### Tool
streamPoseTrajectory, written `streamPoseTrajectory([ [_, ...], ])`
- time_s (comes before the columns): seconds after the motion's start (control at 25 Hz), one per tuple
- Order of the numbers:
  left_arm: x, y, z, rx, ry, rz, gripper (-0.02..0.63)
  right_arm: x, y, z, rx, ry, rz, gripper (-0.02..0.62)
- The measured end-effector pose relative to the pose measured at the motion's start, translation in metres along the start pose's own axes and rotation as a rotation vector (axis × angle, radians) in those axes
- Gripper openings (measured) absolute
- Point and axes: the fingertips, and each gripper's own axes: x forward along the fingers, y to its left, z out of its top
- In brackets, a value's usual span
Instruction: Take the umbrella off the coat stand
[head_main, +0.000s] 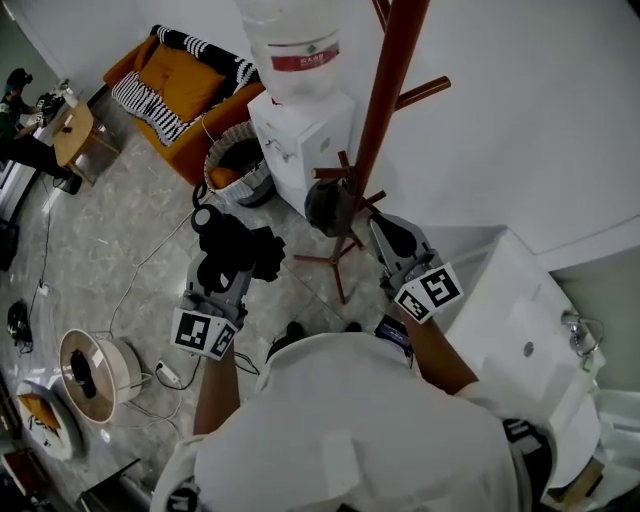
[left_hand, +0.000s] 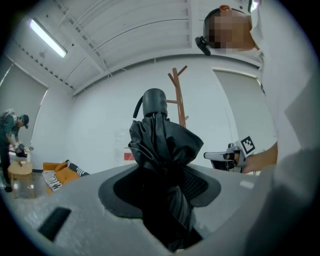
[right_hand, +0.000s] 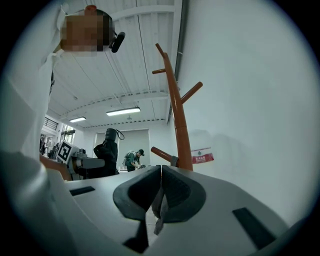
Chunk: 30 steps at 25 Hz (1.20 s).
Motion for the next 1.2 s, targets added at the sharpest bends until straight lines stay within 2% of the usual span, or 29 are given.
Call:
streamPoseTrajectory([
  [0.2, -0.006, -0.007, -0.034, -0.044, 0.06, 0.004, 0.225, -0.007, -0.004, -0.023, -0.001, 0.06, -0.024, 0.017],
  [0.36, -0.014, -0.013, -0.047, -0.071, 0.08, -0.011, 0.225, -0.014, 0.001, -0.04, 0.021, 0.088, -0.033, 0.017],
  [0.64, -0.017, -0.019, -0.056, -0.06, 0.088, -0.03, 0.225, -0.02, 0.007, -0.06, 0.032, 0.121, -0.024, 0.017],
  [1.2, -0.017, -0.02, -0.055, -0.043, 0.088, -0.051, 0.225, -0.019, 0.014, -0.066, 0.037, 0.115, -0.019, 0.017],
])
